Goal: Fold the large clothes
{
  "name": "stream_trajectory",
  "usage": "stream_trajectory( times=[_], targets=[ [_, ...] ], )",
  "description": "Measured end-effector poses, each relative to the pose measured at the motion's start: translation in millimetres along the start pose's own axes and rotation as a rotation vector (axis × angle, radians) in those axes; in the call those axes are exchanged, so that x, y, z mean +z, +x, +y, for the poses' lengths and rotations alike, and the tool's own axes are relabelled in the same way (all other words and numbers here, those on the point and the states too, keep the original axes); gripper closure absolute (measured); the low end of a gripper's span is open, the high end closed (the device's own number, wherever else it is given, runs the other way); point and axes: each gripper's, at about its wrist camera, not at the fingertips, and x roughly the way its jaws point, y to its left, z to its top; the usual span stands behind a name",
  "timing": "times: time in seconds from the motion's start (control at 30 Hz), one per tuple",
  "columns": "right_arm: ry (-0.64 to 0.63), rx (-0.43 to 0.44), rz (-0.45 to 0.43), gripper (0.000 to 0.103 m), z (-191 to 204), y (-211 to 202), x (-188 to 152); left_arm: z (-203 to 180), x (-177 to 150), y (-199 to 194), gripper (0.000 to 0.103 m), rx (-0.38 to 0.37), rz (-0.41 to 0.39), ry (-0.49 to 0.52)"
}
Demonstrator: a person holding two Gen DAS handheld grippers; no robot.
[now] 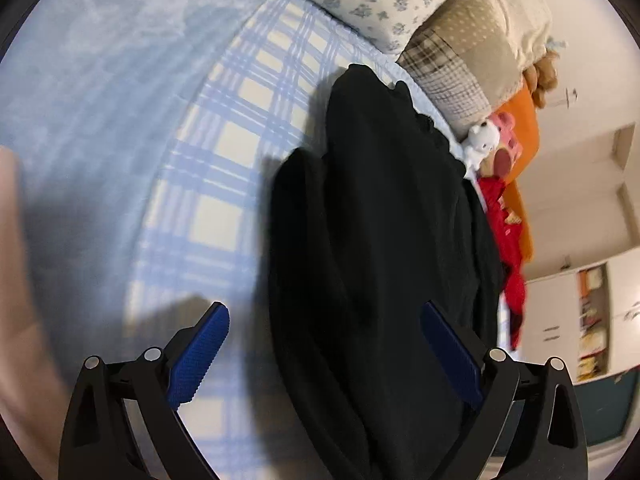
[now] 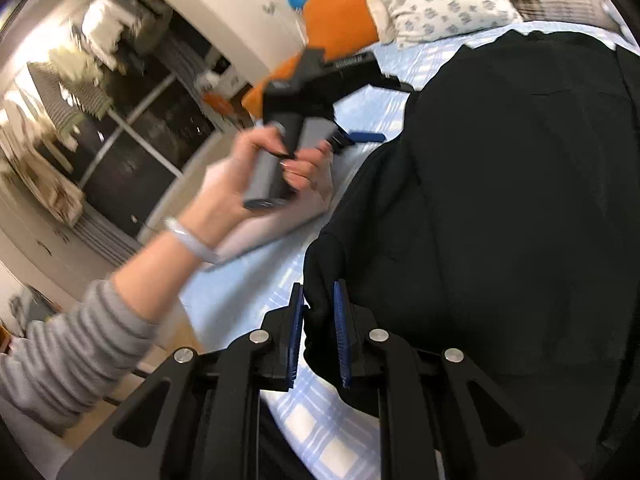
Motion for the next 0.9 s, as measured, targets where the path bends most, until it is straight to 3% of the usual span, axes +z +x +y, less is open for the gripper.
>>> stream_trajectory(
  times=[0.23,0.3,0.37,0.43,0.5,0.53,0.57,0.6,0.73,0.9],
  targets=[
    [0.041,0.048,-0.052,0.096,-12.5,-24.3,-2.0,-2.9,14.8,28.5,0.007,-0.021,-0.013,-0.083],
    [0.052,0.055,-0.055,0.096,-12.4,-23.9,-5.4,-3.9,16.0,30.4,0.017,-0.032,-0.018,-0.104],
    [0.044,0.036,-0.067,0.096,-12.5,-24.9,-5.8,-8.1,17.0,31.0,0.045,0.003,-0.008,-0.082],
    [0.022,-0.014,-0.078,0.096,-9.7,-25.1,-6.7,-10.9,18.3,29.1,0.053,0.037,-0.004,-0.061],
    [-0.047,-0.086,-0.061,0.09,-0.3,-20.6,-8.8,-11.7,19.9,24.6,0.049,0.087,0.008,-0.031],
    [-0.102,-0.123,-0.027,0.083,9.7,-12.5,-11.2,-12.7,21.0,21.1,0.036,0.128,-0.002,-0.011],
    [-0.162,-0.158,0.007,0.05,22.5,-2.5,-15.4,-12.4,22.0,17.9,0.025,0.143,-0.012,0.003],
    [-0.208,-0.169,0.028,0.023,30.8,4.2,-20.6,-11.8,23.5,15.0,0.022,0.153,-0.021,0.014],
    [-0.361,-0.178,0.159,0.028,68.2,55.2,-45.9,-5.2,34.1,14.5,0.017,0.161,-0.007,0.03],
    [-0.514,-0.32,0.245,0.03,86.0,109.3,-67.0,-3.4,37.2,26.8,0.013,0.163,0.036,0.085]
  ],
)
